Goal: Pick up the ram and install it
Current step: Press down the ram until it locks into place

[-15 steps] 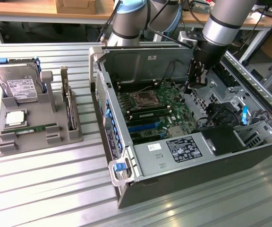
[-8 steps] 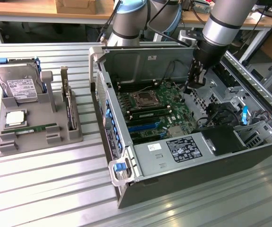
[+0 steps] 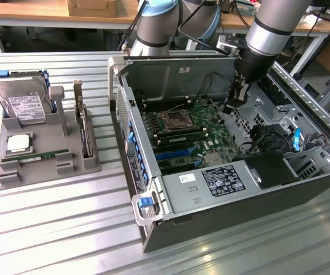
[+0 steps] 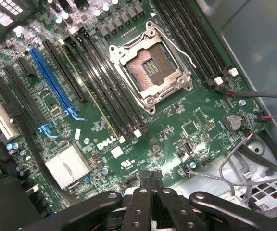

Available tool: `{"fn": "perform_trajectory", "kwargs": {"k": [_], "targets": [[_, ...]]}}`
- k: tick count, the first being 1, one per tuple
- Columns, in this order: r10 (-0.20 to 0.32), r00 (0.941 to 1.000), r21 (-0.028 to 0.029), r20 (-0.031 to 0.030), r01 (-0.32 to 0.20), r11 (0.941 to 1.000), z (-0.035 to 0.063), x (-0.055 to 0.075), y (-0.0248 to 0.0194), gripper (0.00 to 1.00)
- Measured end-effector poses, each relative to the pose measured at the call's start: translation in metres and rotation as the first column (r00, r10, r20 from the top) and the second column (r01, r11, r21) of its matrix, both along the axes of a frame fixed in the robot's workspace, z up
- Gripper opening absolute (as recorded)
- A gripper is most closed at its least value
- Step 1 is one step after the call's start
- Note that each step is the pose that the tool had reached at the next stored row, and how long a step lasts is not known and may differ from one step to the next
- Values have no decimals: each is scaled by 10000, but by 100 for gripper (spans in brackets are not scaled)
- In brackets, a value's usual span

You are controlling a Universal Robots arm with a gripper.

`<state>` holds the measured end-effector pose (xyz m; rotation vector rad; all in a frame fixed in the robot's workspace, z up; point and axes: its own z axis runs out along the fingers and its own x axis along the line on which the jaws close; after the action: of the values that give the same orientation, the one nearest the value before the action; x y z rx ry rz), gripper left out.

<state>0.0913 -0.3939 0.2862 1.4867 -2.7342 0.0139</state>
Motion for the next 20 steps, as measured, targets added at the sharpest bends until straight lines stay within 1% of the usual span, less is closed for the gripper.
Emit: {"fn": "perform_trajectory", "kwargs": {"k": [2,7,8,9,12,13,16,20], "targets": [[-297,9996,1,0,297,9996,-2,0,0,11],[-825,9966,1,0,825,9966,-4,0,0,11],[-938,9956,0,0,938,9956,-5,0,0,11],[-1145,9934,1,0,1145,9934,-6,0,0,11],[-1535,9881,1,0,1535,9881,-7,0,0,11],[-1661,9861,1,0,1661,9861,-8,0,0,11],[-2111,9775,1,0,2111,9775,-10,0,0,11],[-2769,9609,0,0,2769,9609,-13,0,0,11]]}}
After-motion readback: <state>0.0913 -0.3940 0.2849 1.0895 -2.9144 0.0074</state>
